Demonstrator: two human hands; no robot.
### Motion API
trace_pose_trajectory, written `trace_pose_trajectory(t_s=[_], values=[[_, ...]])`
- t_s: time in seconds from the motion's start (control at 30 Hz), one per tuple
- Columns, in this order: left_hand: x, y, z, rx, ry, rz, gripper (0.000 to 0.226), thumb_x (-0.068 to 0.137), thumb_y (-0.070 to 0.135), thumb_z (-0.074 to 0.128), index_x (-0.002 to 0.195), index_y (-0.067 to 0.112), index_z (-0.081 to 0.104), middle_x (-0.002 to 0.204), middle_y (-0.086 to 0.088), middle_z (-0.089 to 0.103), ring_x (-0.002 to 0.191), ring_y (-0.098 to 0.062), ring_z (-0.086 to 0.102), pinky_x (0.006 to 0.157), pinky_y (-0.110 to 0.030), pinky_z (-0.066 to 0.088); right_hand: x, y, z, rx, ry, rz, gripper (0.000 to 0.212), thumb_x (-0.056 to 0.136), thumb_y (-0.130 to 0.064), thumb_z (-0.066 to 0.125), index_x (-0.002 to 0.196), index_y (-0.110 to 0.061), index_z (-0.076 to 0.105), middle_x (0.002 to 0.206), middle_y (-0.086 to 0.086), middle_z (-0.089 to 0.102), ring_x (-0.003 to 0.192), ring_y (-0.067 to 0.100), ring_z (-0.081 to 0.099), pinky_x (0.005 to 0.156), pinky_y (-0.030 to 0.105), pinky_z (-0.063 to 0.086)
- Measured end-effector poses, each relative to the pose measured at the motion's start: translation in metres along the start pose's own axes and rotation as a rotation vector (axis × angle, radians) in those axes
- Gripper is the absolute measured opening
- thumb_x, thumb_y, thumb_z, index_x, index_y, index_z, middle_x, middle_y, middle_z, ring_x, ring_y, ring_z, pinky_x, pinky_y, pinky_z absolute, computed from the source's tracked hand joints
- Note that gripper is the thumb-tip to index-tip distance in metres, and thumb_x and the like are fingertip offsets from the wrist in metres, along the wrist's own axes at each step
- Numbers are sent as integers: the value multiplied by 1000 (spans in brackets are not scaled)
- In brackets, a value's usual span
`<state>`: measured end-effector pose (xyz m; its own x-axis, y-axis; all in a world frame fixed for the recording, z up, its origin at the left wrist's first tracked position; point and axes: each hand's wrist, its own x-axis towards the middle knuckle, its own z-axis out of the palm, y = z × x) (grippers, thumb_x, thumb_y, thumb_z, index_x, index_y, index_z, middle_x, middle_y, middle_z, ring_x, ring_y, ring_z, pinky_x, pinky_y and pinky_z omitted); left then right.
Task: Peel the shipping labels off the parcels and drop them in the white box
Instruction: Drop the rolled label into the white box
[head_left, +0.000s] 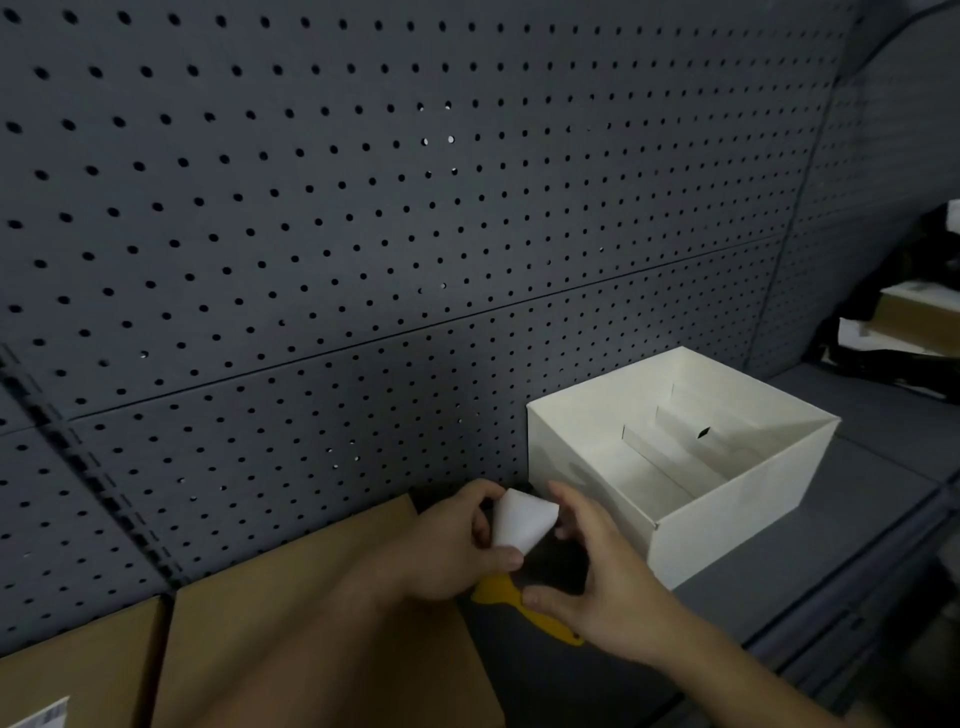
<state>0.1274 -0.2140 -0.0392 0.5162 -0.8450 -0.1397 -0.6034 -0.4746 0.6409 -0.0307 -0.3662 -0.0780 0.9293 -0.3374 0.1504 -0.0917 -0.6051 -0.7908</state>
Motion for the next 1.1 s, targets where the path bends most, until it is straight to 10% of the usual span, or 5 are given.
trace_pose_trajectory(t_s=[0.4,0.7,1.1], values=[[38,12,26,143,-39,-32,77,84,28,76,145,23,29,125,-11,58,112,-27,58,87,-34,47,-13,14,26,-253,11,113,29,83,-41,72,108,-31,64,113,-10,58,103,5,56,85,13,44],[49,4,42,221,-20,-39,30,82,24,78,102,16,57,106,-5,62,96,-23,60,89,-48,54,-8,22,42,-448,-102,169,31,90,-41,57,110,-23,72,120,1,61,108,19,58,93,33,52],[44,10,34,306,-1,3,21,94,25,64,110,13,67,108,-6,69,97,-22,64,86,-41,56,3,23,52,-474,-95,229,26,92,-28,58,111,-13,67,111,9,66,103,26,63,89,39,54]])
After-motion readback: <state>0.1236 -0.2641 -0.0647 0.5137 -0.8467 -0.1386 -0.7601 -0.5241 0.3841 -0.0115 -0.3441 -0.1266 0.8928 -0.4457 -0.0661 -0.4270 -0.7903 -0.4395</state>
